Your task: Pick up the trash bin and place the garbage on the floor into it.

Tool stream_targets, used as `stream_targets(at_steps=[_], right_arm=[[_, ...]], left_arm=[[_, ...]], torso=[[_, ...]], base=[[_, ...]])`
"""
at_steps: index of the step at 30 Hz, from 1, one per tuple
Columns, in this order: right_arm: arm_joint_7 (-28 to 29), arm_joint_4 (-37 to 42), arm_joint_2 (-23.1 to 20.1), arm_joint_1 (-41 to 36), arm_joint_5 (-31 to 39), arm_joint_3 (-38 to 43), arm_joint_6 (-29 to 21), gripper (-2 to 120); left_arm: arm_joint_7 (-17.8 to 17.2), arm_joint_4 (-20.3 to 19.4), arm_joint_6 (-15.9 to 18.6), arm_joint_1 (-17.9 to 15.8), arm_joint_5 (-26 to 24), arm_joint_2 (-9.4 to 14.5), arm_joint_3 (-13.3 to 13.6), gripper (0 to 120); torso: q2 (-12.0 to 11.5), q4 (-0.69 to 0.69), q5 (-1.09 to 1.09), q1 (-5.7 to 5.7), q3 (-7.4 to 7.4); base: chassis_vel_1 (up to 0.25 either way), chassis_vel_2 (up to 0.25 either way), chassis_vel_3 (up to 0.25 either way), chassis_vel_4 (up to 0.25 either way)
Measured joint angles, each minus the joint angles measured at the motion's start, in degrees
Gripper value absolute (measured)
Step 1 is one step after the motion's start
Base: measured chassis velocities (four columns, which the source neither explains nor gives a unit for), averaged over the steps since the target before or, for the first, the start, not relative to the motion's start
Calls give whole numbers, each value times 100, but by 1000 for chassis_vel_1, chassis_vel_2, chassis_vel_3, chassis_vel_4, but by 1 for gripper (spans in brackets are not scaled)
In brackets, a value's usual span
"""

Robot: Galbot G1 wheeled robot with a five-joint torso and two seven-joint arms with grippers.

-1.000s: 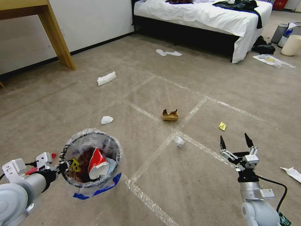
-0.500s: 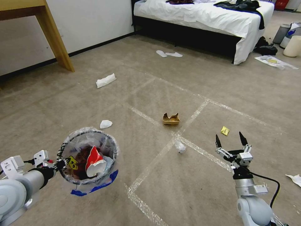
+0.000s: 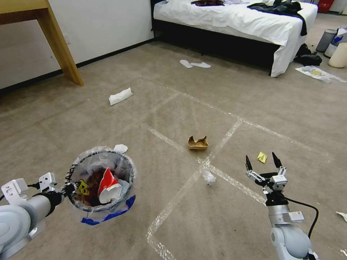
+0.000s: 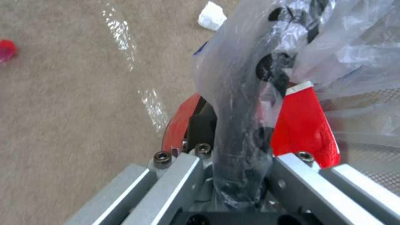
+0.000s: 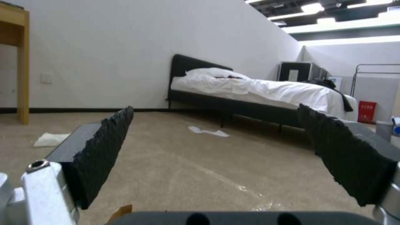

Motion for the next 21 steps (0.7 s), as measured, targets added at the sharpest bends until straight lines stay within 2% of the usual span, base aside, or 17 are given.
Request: stream_targets(at_steps=[21], right_arm=[[-44, -84, 8, -1, -50, 34, 85, 100]], left_arm=[[-12, -64, -3, 40, 14, -29, -6, 1]], torso=[[0, 0, 0, -1, -1]], base=[[-108, 111, 109, -115]])
